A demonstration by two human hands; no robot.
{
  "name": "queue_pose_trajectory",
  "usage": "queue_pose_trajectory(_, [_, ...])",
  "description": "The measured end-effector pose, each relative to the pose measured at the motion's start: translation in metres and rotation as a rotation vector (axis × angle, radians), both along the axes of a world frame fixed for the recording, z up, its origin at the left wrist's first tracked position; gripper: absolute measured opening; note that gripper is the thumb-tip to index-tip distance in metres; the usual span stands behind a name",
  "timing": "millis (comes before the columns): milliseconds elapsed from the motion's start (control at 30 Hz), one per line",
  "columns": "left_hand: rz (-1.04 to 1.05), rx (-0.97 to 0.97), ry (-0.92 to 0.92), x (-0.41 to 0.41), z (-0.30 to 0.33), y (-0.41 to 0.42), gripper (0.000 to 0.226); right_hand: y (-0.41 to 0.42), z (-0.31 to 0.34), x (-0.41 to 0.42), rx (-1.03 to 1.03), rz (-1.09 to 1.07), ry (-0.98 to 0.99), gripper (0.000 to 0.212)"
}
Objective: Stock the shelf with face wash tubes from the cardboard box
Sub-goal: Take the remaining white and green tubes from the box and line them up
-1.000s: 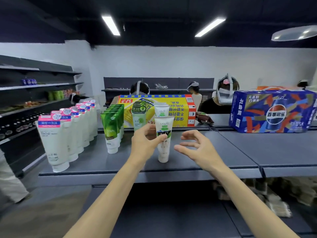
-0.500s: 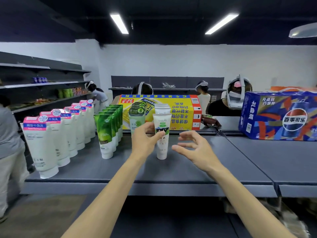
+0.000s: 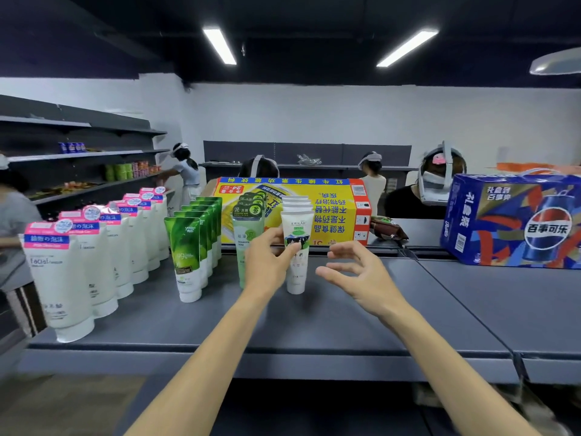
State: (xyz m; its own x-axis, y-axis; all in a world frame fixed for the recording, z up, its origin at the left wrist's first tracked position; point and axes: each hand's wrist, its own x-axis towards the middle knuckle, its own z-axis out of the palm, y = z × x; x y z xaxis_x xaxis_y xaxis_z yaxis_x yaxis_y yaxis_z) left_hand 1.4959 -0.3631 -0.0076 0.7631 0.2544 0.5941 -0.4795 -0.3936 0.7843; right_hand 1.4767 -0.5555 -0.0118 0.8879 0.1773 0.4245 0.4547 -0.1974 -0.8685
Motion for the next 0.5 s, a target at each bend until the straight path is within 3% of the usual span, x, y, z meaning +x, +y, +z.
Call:
queue_pose_trajectory(133, [0.004,-0.008,-0.003,-0.006,-0.002,-0.004,0.025,0.002,0.001,0.003,0.012,0.015,0.0,0.047])
queue_pose_trajectory(300, [0.187,0.052,0.046,-0.014,-0.017,-0.016,0.035,0.001,0.001,0.004,0.017,0.023,-0.005,0.05])
queue_pose_trajectory(500, [0.246,0.098,0.1,-0.01,-0.028,-0.018,0.03,-0.004,0.003,0.005,0.017,0.015,-0.01,0.047])
